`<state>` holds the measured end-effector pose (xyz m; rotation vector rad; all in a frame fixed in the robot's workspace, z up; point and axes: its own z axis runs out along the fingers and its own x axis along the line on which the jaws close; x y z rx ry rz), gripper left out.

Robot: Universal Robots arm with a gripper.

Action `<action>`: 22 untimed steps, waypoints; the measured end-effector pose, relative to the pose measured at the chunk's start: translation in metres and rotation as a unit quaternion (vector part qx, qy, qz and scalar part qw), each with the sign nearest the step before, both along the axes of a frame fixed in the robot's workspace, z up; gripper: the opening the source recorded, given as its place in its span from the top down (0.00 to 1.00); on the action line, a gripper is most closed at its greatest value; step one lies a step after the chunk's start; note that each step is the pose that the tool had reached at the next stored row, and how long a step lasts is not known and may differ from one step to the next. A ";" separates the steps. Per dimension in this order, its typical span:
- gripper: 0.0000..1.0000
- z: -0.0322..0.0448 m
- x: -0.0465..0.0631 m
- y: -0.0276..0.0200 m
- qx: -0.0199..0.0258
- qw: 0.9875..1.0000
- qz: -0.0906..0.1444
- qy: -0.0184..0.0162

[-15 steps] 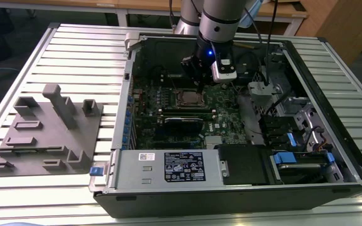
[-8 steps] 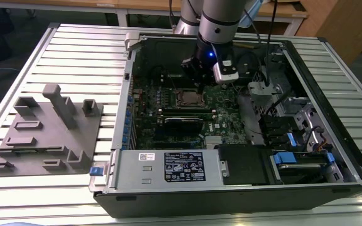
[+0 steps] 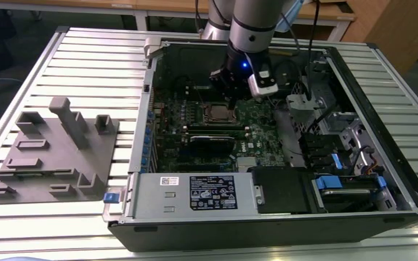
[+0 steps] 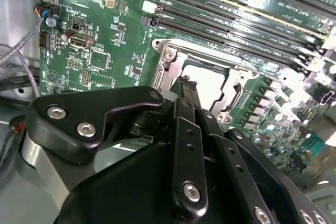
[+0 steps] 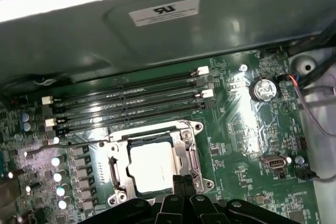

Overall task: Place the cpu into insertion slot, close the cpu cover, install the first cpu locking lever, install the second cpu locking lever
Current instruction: 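Close the cpu cover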

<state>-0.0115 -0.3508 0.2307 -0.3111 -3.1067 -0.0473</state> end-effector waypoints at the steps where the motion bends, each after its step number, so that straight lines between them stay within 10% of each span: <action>1: 0.89 -0.0006 0.000 0.0000 0.000 1.000 0.006 0.000; 22: 0.89 -0.0064 -0.010 -0.0013 0.000 0.999 0.054 -0.008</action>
